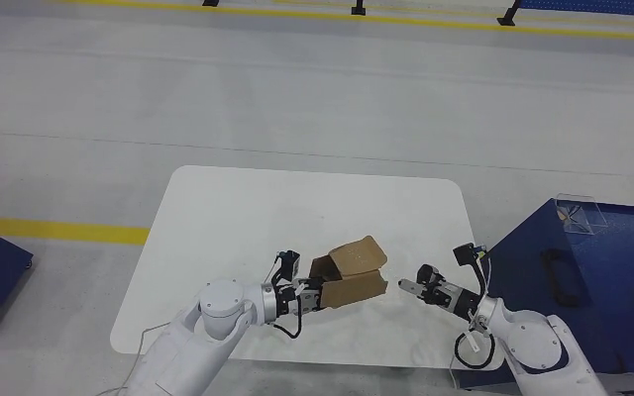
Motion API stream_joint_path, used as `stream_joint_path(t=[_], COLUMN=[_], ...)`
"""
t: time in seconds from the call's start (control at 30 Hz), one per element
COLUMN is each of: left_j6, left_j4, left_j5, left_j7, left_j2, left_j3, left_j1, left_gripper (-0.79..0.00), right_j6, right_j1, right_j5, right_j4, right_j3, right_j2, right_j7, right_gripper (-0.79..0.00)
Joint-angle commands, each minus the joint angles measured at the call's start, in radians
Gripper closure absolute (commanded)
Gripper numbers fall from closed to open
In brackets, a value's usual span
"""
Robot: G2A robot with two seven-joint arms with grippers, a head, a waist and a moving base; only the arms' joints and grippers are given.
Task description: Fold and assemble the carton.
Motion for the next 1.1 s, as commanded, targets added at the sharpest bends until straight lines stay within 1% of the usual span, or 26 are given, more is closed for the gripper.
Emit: stream_joint_path(t=[0.0, 0.17, 0.27, 0.37, 0.5, 0.67, 0.8, 0.93, 1.07], left_j6=[0.0, 0.0, 0.001, 0.001, 0.005, 0.009, 0.013, 0.015, 0.014], left_j4=[-0.001, -0.001, 0.0, 0.002, 0.006, 0.004, 0.0, 0.0, 0.0], left_j5=[0.0, 0.0, 0.002, 0.004, 0.008, 0.009, 0.01, 0.012, 0.015], left_j7=[0.004, 0.008, 0.007, 0.007, 0.007, 0.006, 0.006, 0.003, 0.003], left_j2=[-0.001, -0.005, -0.007, -0.009, -0.01, -0.011, -0.012, -0.012, -0.013], left_j3=[0.004, 0.012, 0.017, 0.021, 0.024, 0.024, 0.024, 0.024, 0.025], left_j1=[-0.002, -0.007, -0.01, -0.013, -0.018, -0.02, -0.02, -0.021, -0.021], left_gripper=[0.0, 0.0, 0.0, 0.0, 0.0, 0.0, 0.0, 0.0, 0.0], right_j6=[0.006, 0.033, 0.061, 0.074, 0.066, 0.041, 0.035, 0.055, 0.117], right_j1=[0.002, 0.042, 0.067, 0.084, 0.094, 0.077, 0.072, 0.071, 0.075], right_j5=[-0.016, -0.059, -0.095, -0.101, -0.104, -0.091, -0.086, -0.094, -0.154], right_j4=[-0.005, 0.005, 0.013, 0.02, 0.021, -0.001, -0.011, -0.007, -0.006], right_j3=[-0.023, -0.091, -0.113, -0.13, -0.141, -0.152, -0.149, -0.129, -0.114], right_j2=[-0.002, -0.01, -0.016, -0.019, -0.02, -0.019, -0.019, -0.019, -0.023], right_j7=[-0.003, -0.027, -0.076, -0.09, -0.086, -0.069, -0.084, -0.137, -0.242], right_gripper=[-0.785, -0.785, -0.785, -0.785, -0.785, -0.785, -0.785, -0.785, -0.785])
